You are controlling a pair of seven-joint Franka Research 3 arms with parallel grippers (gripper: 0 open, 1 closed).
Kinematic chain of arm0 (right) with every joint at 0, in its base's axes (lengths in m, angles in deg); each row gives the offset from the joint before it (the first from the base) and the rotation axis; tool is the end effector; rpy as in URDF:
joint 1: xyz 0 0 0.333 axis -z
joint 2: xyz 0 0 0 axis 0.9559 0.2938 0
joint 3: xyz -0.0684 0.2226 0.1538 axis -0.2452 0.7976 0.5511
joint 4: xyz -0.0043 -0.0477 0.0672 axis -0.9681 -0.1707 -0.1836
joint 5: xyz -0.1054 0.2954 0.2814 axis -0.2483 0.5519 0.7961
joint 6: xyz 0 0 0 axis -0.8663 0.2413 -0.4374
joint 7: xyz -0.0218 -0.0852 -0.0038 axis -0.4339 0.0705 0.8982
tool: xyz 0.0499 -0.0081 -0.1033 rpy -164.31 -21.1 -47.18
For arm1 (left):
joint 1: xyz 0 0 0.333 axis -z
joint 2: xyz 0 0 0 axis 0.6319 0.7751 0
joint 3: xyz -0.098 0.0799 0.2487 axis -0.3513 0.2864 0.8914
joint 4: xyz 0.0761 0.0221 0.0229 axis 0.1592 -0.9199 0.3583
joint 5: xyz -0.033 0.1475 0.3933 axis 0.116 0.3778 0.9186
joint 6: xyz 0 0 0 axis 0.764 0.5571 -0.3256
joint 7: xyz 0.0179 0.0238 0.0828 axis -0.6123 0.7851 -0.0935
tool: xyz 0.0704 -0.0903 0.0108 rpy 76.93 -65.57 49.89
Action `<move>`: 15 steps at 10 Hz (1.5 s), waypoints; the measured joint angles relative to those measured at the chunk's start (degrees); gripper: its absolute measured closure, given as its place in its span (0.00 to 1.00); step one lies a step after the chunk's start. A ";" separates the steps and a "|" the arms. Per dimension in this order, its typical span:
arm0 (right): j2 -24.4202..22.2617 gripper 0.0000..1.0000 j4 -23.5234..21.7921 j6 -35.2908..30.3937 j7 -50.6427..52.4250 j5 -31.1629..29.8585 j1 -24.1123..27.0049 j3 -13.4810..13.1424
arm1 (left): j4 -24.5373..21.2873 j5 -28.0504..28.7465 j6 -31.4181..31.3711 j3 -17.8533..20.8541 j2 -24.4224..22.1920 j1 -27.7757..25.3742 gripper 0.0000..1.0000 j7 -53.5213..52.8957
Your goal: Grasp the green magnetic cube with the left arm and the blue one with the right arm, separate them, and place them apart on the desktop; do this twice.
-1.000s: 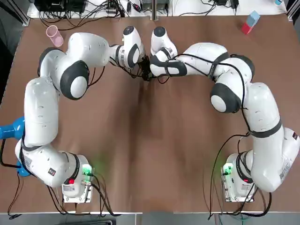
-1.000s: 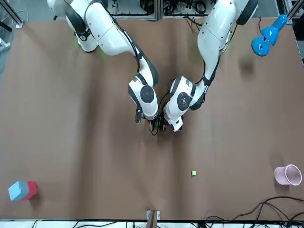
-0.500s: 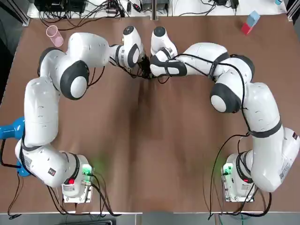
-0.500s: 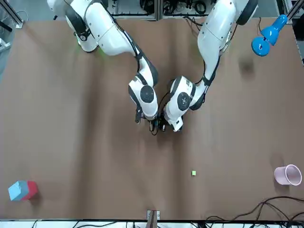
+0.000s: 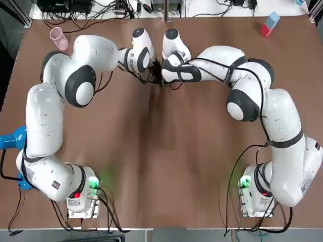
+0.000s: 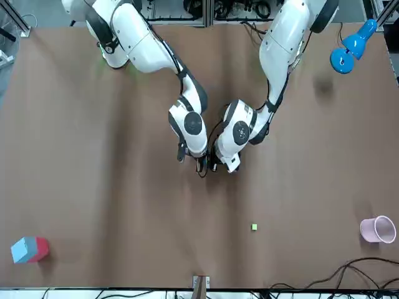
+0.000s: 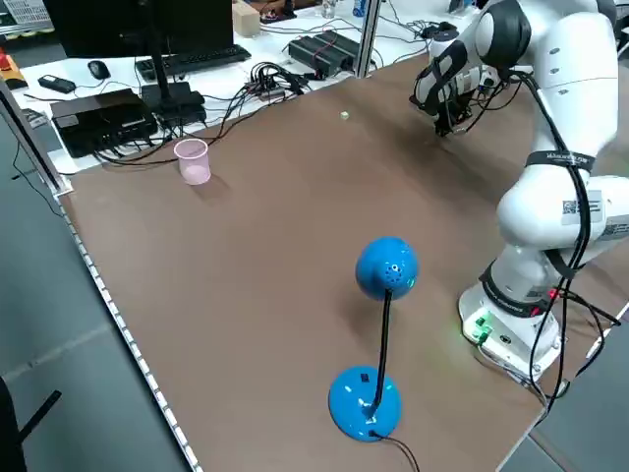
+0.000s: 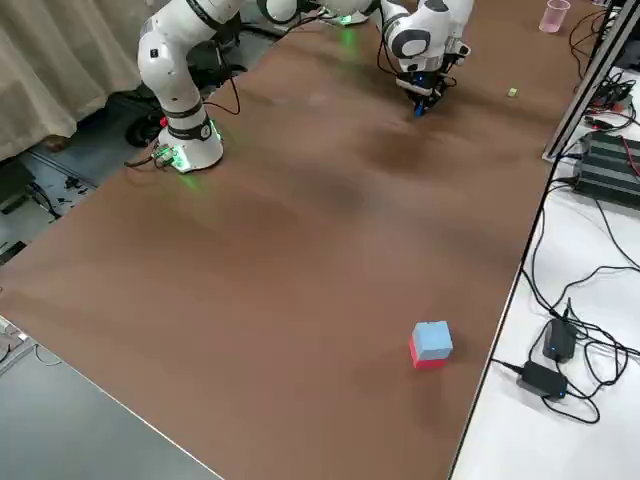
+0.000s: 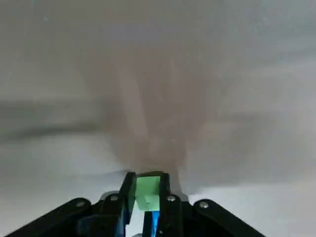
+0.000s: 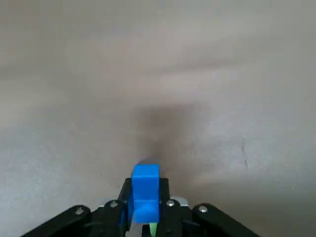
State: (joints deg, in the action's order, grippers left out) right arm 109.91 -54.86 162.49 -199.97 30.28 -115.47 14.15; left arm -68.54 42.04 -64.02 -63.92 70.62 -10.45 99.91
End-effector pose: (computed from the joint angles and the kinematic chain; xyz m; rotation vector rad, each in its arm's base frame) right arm 0.5374 0.5152 0.1340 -2.0384 2.3029 0.0674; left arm 0.5278 -0.4359 0.1193 2.2003 1.9107 -0.4023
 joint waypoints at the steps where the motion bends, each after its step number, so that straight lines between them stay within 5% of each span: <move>1: 0.00 0.76 0.00 0.00 0.00 0.00 0.00 0.00 | 0.00 0.00 0.00 0.00 0.00 -0.02 0.77 0.00; 10: -0.07 0.76 0.00 0.00 0.00 0.00 0.00 0.00 | 0.09 0.00 0.80 0.12 -0.08 -0.54 0.77 -0.44; 15: -0.08 0.76 0.00 0.00 0.00 0.00 0.00 0.00 | 0.19 0.02 9.74 0.27 -2.36 -2.93 0.77 -5.12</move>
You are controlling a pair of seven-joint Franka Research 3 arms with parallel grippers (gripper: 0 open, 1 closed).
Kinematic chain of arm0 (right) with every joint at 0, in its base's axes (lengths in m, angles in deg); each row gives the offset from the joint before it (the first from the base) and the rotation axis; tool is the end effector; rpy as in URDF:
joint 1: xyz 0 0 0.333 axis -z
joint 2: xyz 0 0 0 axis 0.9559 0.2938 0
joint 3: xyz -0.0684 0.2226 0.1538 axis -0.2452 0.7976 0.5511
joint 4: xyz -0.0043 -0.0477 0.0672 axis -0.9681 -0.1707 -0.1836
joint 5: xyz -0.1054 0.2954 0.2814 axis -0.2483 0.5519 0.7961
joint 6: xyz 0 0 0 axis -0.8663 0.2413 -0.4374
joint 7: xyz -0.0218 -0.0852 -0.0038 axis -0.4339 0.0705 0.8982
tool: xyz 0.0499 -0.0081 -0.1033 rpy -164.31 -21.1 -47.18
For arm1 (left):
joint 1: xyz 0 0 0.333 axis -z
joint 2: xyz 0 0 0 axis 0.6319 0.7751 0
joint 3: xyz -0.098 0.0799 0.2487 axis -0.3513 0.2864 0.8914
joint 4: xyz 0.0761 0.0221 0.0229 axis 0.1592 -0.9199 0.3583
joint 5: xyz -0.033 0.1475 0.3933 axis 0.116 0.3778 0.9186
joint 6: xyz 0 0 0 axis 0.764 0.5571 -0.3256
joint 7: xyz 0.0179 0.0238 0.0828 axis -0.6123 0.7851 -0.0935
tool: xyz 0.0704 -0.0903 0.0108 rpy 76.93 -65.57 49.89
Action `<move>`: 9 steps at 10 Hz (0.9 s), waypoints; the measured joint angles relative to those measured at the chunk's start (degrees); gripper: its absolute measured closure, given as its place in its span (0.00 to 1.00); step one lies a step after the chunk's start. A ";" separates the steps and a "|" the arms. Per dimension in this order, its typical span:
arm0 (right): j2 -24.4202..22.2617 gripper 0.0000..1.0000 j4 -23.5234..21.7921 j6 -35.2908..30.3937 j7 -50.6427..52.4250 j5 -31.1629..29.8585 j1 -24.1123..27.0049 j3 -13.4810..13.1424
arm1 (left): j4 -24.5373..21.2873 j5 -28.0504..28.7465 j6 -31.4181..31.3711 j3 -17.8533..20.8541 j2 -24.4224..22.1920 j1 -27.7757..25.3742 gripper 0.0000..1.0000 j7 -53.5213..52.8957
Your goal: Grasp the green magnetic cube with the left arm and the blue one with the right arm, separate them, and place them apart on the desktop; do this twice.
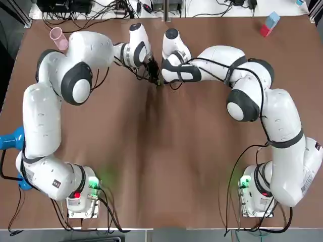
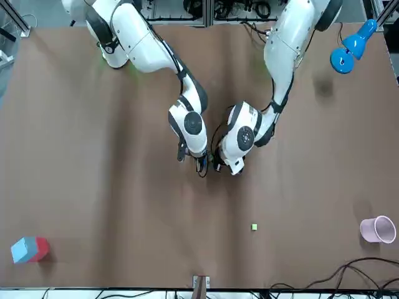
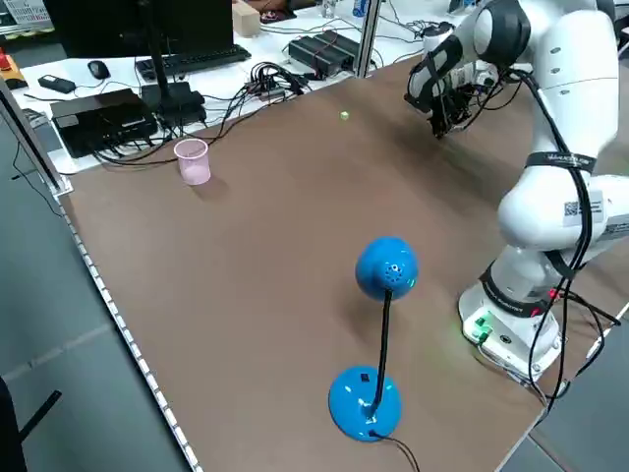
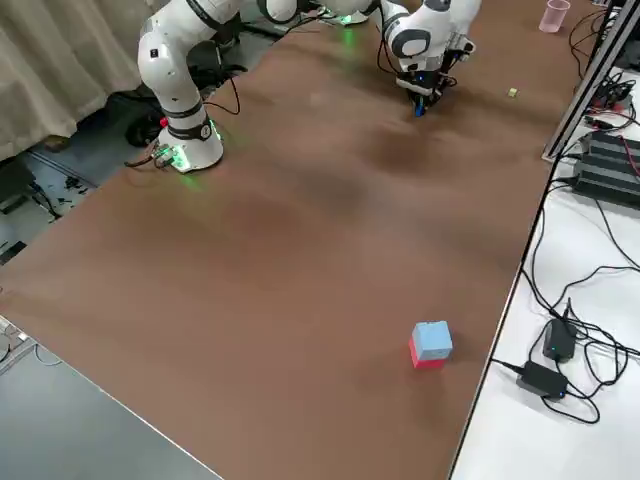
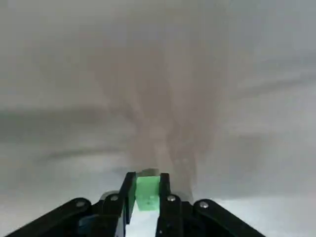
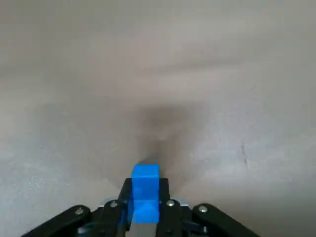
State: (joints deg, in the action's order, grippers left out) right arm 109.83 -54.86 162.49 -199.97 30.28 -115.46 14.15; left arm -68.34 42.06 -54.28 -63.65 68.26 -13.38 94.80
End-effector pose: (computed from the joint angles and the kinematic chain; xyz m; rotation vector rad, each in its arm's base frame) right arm 0.5377 0.5153 0.1351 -2.0373 2.3020 0.0674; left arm 0.5399 -0.4077 0.1338 2.3258 1.8799 -0.4848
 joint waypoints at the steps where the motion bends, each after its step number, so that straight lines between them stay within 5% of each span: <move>1: -0.01 0.75 0.00 0.00 0.00 0.02 0.00 -0.01 | -0.17 0.01 2.97 0.03 -1.29 -1.24 0.77 -1.51; 3: -0.28 0.46 0.05 0.01 0.00 0.03 0.01 0.00 | -2.51 0.30 6.50 0.04 -4.35 -3.09 0.77 -4.72; 6: -0.64 0.04 0.09 -0.02 0.00 0.02 0.01 -0.02 | -13.82 0.46 7.01 -0.32 -10.49 -2.65 0.77 -8.18; 9: -0.67 0.00 0.09 -1.10 0.09 0.02 0.49 -0.21 | -27.77 0.47 8.72 -4.25 -18.50 -1.71 0.77 -8.42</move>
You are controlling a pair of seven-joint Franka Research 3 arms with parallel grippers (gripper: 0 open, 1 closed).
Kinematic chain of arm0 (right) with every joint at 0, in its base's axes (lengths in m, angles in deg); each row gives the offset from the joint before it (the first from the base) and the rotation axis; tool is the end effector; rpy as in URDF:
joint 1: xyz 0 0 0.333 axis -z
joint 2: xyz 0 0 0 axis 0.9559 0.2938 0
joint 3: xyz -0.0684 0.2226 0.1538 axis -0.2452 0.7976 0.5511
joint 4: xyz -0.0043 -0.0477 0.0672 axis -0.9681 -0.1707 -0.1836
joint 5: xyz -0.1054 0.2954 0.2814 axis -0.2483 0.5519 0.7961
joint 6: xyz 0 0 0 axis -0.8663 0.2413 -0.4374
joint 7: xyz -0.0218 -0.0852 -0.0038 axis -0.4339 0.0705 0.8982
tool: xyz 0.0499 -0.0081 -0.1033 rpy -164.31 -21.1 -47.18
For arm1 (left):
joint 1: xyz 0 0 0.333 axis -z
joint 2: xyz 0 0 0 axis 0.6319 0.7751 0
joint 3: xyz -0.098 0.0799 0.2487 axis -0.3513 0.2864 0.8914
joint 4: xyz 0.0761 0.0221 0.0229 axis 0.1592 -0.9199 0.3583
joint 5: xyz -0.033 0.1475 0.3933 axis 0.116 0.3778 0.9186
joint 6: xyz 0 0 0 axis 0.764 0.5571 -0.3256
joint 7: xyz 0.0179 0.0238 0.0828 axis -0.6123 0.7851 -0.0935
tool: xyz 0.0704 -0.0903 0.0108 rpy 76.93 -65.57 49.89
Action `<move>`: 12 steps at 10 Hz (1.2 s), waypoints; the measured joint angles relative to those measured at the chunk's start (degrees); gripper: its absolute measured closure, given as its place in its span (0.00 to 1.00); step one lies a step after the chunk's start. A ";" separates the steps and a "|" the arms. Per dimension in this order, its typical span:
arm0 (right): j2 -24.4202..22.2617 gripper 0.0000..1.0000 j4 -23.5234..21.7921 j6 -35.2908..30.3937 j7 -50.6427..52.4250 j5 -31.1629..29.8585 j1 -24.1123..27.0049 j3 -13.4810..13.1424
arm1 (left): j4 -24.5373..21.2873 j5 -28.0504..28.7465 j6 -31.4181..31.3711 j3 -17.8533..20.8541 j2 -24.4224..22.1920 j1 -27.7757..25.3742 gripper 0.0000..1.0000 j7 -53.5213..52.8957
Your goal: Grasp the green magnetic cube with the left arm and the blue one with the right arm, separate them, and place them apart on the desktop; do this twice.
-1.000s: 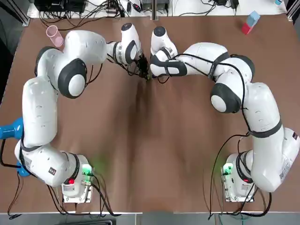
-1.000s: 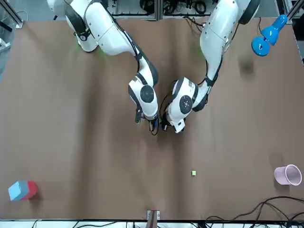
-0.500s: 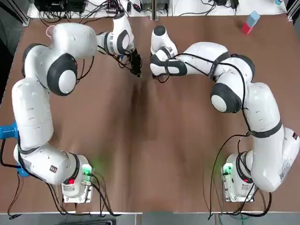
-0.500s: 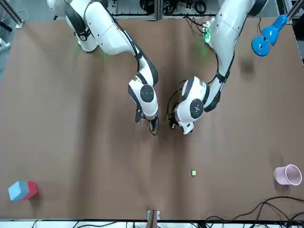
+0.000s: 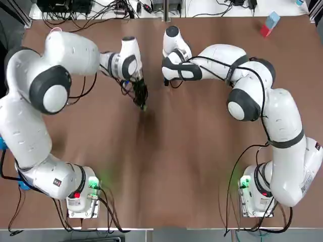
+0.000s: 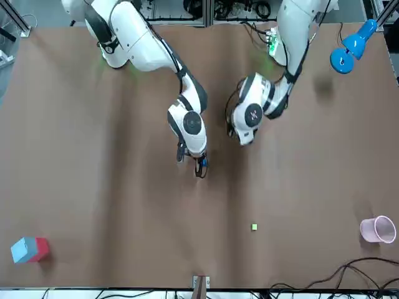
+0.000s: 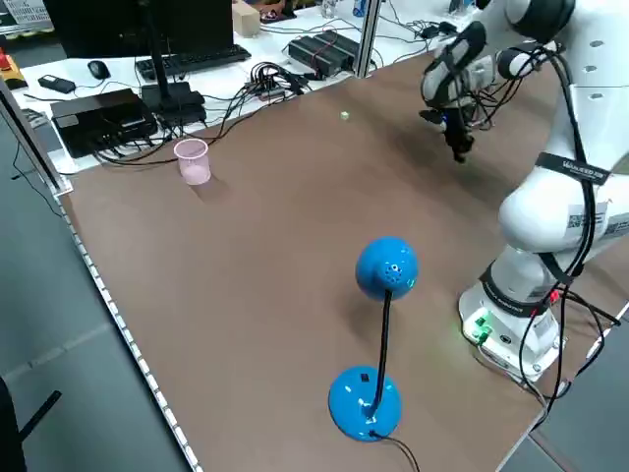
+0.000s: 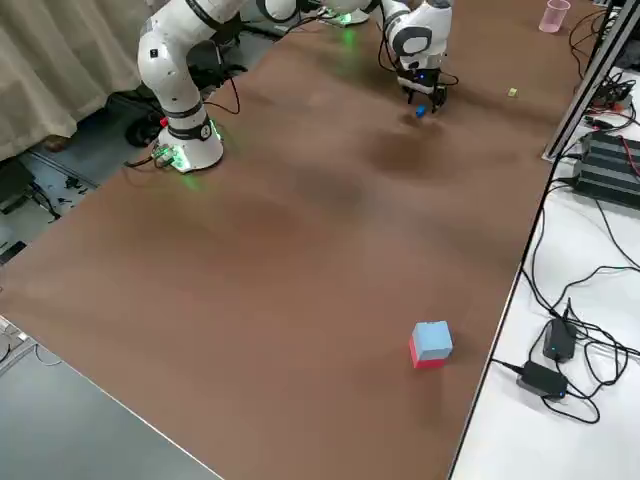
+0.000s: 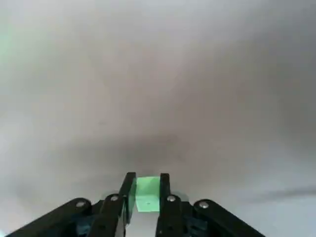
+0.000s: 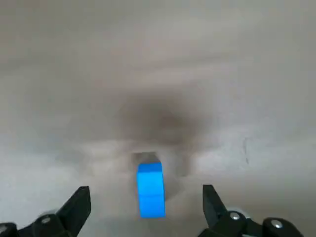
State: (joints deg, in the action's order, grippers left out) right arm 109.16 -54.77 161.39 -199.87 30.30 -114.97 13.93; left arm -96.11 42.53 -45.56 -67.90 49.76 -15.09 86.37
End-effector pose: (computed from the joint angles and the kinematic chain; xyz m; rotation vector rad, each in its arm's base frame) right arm 0.5441 0.5095 0.1426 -2.0312 2.3151 0.0626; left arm 0.3950 -0.3563 0.1320 -2.4674 -1.5479 0.6177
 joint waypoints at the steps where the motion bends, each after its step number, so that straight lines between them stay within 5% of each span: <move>1: -0.04 0.01 -0.01 -0.77 0.25 -0.03 0.21 0.00 | -3.30 0.00 2.02 -1.19 -1.94 0.13 0.77 0.04; 5: -2.88 0.03 -2.20 -3.53 3.40 -0.04 2.06 -0.11 | -5.60 0.00 17.86 -1.45 -4.10 0.58 0.77 0.12; 9: -9.38 0.03 -9.03 -3.58 10.95 -0.06 3.51 -0.09 | -5.72 0.00 18.41 -1.59 -3.39 2.78 0.65 1.32; 12: -14.87 0.03 -14.07 -3.89 22.34 -0.06 4.77 -0.09 | -4.29 0.00 18.34 -1.45 -3.37 3.11 0.19 2.38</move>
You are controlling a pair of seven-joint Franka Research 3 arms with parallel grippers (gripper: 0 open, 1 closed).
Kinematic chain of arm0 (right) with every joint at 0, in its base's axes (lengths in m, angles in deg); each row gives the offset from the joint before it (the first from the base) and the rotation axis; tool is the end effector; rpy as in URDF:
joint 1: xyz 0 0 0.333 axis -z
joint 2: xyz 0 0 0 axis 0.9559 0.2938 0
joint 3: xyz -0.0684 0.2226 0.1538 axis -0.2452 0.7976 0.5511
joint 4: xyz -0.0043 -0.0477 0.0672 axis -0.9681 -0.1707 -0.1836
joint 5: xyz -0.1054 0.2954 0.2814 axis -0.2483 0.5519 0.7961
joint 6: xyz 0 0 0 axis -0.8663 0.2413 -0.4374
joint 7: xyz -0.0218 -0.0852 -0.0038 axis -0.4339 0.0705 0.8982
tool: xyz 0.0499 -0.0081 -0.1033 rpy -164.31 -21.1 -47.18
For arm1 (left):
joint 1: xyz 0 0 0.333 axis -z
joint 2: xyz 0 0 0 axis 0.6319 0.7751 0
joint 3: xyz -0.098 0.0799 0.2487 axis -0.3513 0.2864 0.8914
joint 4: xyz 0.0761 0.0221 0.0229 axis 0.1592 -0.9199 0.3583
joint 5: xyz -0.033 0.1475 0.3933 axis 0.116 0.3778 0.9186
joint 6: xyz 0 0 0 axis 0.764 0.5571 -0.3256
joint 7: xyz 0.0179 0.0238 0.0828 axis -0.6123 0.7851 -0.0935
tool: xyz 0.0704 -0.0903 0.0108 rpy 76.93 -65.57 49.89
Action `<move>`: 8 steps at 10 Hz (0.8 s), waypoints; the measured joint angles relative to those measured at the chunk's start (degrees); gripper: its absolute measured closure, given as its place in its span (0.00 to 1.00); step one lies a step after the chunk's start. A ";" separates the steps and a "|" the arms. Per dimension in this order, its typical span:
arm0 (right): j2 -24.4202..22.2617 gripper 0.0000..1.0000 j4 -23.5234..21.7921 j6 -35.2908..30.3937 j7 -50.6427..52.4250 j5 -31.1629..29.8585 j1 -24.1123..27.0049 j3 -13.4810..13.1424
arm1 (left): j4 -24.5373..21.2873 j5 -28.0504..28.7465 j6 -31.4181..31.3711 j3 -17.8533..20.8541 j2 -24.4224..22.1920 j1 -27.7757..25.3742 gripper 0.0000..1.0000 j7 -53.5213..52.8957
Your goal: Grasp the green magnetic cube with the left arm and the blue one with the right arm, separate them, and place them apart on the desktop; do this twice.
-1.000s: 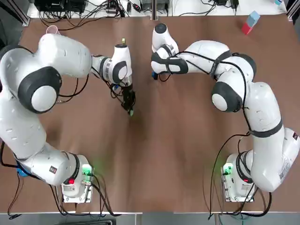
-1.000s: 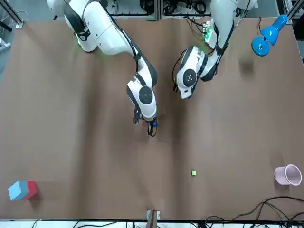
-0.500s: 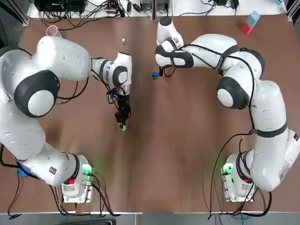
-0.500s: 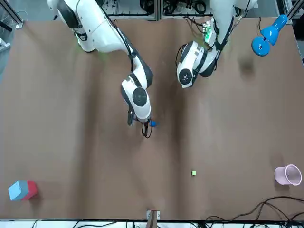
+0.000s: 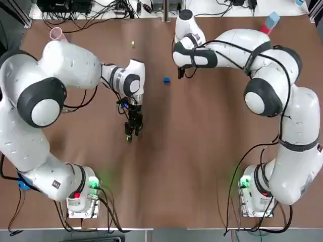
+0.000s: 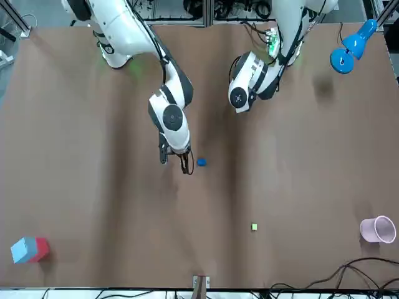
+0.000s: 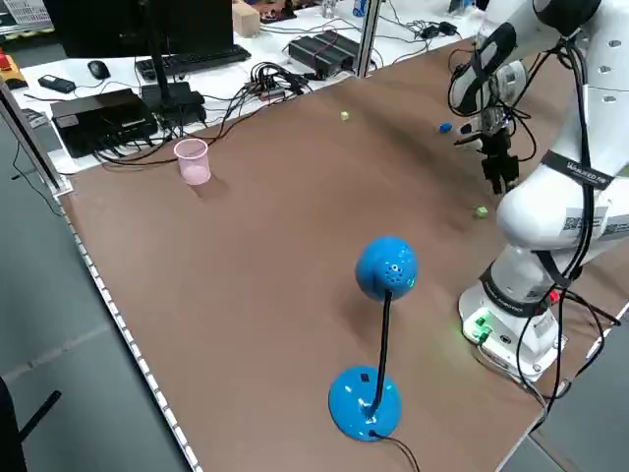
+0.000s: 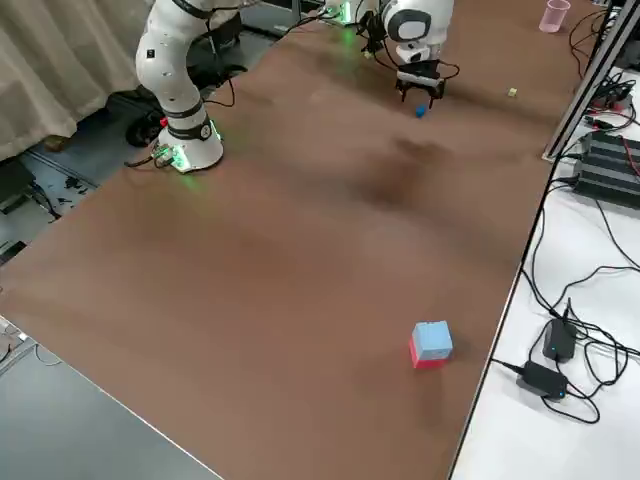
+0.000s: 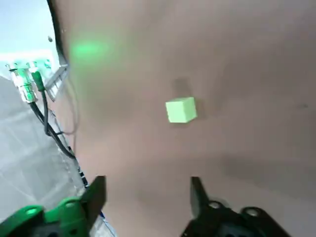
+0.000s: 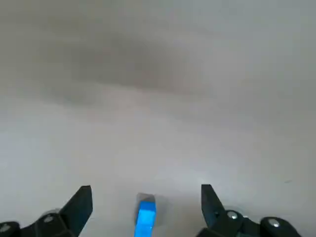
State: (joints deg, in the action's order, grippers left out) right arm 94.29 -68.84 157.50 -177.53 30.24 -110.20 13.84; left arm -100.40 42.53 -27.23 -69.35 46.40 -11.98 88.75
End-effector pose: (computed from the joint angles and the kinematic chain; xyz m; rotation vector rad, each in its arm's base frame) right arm 0.5534 0.4386 0.2092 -2.4010 2.0016 0.0502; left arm 0.3092 -0.3518 0.1316 -2.2189 -1.2644 0.7362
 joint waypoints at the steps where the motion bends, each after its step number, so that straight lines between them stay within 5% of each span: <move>1: -1.28 0.03 -1.30 -0.12 2.33 0.00 0.40 0.00 | 2.21 0.00 -0.48 0.22 -0.01 -1.58 0.04 0.04; 4: -2.62 0.03 -3.10 -0.13 4.89 0.00 1.00 0.00 | 11.11 -0.01 -2.42 0.70 0.10 -9.81 0.00 1.17; 8: -2.84 0.03 -3.27 -0.09 4.97 0.04 1.17 0.01 | 19.81 -0.01 -11.68 1.36 4.97 -10.18 0.00 5.75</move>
State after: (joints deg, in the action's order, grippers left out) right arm 91.45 -72.12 157.41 -172.56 30.28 -109.03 13.85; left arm -80.59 42.52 -38.91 -67.99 51.36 -22.17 94.50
